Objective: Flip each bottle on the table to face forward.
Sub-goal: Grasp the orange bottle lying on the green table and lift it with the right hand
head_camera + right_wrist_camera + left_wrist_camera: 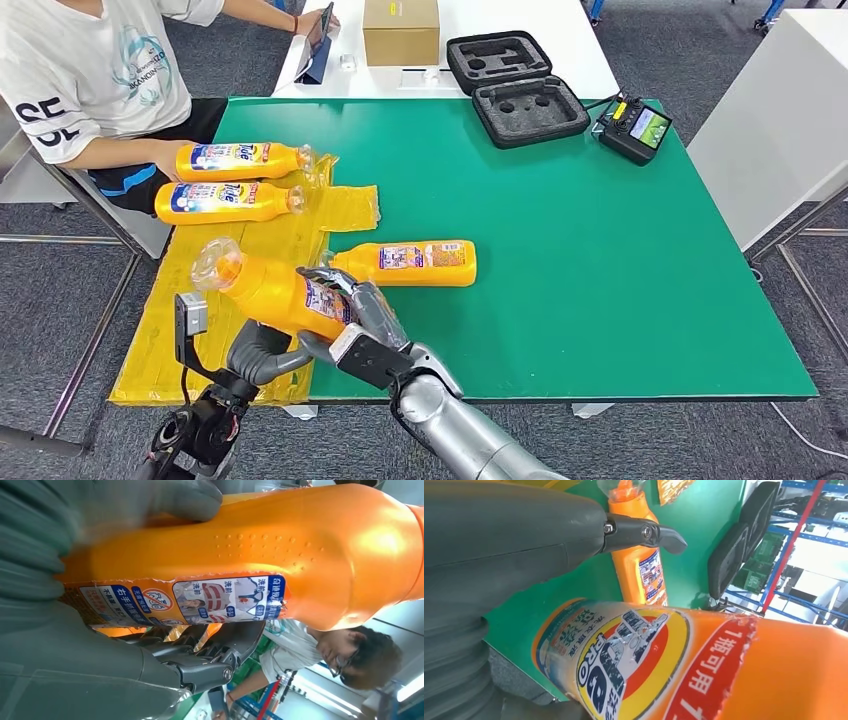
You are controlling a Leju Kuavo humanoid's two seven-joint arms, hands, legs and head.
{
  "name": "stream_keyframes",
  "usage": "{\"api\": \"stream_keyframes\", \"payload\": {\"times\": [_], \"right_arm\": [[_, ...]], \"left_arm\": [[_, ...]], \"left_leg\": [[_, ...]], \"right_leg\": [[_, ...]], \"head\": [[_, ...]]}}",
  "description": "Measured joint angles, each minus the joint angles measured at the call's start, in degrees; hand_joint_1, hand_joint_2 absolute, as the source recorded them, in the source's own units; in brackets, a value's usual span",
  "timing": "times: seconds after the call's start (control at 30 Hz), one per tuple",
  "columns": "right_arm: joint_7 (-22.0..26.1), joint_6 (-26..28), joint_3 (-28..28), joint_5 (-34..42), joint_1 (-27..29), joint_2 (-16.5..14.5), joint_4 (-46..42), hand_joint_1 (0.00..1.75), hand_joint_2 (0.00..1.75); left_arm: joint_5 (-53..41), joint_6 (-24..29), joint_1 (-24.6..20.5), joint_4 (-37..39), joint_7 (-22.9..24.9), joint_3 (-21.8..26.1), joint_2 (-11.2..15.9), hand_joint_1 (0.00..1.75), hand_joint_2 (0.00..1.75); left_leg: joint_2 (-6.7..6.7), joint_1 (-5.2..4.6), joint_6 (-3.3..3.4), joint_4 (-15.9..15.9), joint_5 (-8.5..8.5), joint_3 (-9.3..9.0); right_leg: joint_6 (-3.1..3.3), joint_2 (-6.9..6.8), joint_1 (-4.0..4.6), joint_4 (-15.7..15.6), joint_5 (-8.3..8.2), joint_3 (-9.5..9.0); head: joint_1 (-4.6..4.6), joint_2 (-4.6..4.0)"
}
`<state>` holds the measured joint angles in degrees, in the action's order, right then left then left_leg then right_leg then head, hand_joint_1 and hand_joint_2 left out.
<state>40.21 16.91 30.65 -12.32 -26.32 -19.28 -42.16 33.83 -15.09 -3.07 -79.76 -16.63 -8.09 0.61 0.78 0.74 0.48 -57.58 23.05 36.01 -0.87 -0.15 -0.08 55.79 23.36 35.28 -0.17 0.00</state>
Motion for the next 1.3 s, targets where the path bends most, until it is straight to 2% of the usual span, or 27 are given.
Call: {"api": "stream_keyframes", "payload": {"times": [0.47,0.63,0.67,0.7,0.77,0.8,0.97,1.3], "right_arm": [[0.2,3.1,-0.1,0.2,-0.4,-0.6,1.2,1.75,1.75],[0.2,5.0,0.0,0.3,-0.4,-0.9,0.5,1.75,1.75],[0.2,5.3,0.0,0.5,-0.3,-0.9,0.2,1.75,1.75],[0.2,5.6,0.0,0.6,-0.2,-1.0,-0.1,1.75,1.75],[0.2,6.1,0.1,1.0,0.0,-1.0,-1.0,1.75,1.75],[0.2,6.3,0.1,1.0,0.0,-1.0,-1.4,1.75,1.75],[0.1,7.2,0.1,0.8,0.0,-1.0,-2.4,1.75,1.75],[0.1,7.0,0.1,0.6,0.0,-1.0,-3.0,1.75,1.75]], "left_arm": [[3.9,0.1,0.1,0.0,1.6,-0.3,0.2,0.0,1.75],[7.8,2.2,0.4,-0.5,1.3,-0.5,-0.6,0.0,1.75],[8.4,3.1,0.5,-0.8,0.9,-0.5,-0.9,0.14,1.75],[8.8,3.9,0.7,-1.2,0.5,-0.5,-1.2,0.47,1.75],[9.3,5.3,0.9,-1.9,-0.3,-0.7,-1.6,1.26,1.75],[9.5,5.9,1.0,-2.3,-0.5,-0.9,-1.8,1.51,1.75],[10.0,6.8,1.4,-3.8,-1.2,-1.8,-2.0,1.72,1.75],[9.6,7.7,2.1,-5.5,-2.2,-2.0,-2.3,1.75,1.75]], "left_leg": [[0.02,-0.01,0.0,0.0,0.01,0.01],[0.03,0.0,0.0,0.0,0.0,0.01],[0.03,0.0,0.0,0.0,0.0,0.01],[0.03,-0.01,0.0,0.0,0.0,0.01],[0.03,-0.01,0.0,0.0,0.01,0.01],[0.03,-0.01,0.0,0.0,0.01,0.02],[0.04,-0.01,0.0,0.0,0.01,0.02],[0.04,0.0,0.0,0.0,0.01,0.01]], "right_leg": [[0.0,0.01,0.0,0.0,0.0,0.04],[0.0,0.01,0.0,0.0,0.0,0.04],[0.0,0.01,0.0,0.0,0.0,0.04],[0.0,0.01,0.0,0.0,0.0,0.04],[0.0,0.01,-0.01,0.0,0.0,0.04],[0.0,0.01,-0.01,0.0,0.0,0.04],[0.0,0.01,-0.01,0.0,0.0,0.04],[0.0,0.02,0.0,0.0,0.0,0.05]], "head": [[-0.01,0.0],[-0.01,0.0],[-0.01,0.0],[0.0,0.0],[-0.01,0.0],[-0.01,0.0],[-0.01,0.0],[-0.01,0.0]]}}
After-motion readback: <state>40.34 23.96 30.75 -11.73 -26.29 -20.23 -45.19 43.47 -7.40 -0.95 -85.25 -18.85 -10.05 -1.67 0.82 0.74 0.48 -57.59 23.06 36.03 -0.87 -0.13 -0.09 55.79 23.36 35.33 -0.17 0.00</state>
